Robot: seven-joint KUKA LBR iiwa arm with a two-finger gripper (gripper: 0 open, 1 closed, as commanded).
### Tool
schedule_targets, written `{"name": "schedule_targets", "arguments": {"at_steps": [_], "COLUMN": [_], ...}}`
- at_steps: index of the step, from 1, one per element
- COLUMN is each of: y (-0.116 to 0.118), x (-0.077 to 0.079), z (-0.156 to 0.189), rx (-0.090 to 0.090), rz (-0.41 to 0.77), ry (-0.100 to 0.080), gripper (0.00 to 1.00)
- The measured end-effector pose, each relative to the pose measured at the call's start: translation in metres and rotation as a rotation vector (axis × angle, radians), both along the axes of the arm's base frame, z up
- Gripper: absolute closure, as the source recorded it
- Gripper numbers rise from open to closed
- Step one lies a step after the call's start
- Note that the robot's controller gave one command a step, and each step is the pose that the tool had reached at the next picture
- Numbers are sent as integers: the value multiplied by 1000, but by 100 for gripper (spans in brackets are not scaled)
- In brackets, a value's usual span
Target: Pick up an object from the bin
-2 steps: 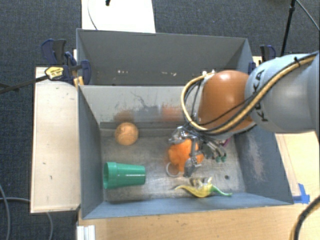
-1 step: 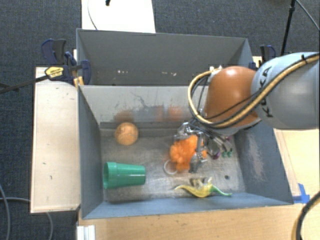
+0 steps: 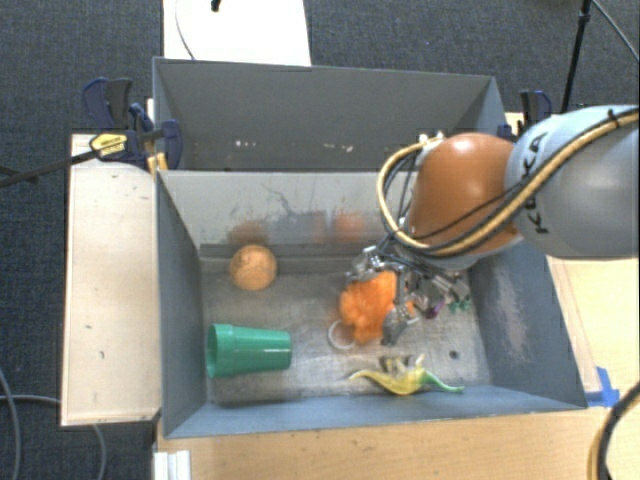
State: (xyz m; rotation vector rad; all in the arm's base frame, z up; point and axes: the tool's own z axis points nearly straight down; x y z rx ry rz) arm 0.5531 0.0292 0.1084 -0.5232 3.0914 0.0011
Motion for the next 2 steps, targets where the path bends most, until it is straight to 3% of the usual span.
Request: {"name": "schedule_targets", "arguments": {"at_steps": [1, 2], "y": [-29, -42], "x": [-17, -38], "z": [8, -5], "rx": [-2, 0], "rz": [100, -44], "ry": [6, 3], "gripper": [0, 100]}}
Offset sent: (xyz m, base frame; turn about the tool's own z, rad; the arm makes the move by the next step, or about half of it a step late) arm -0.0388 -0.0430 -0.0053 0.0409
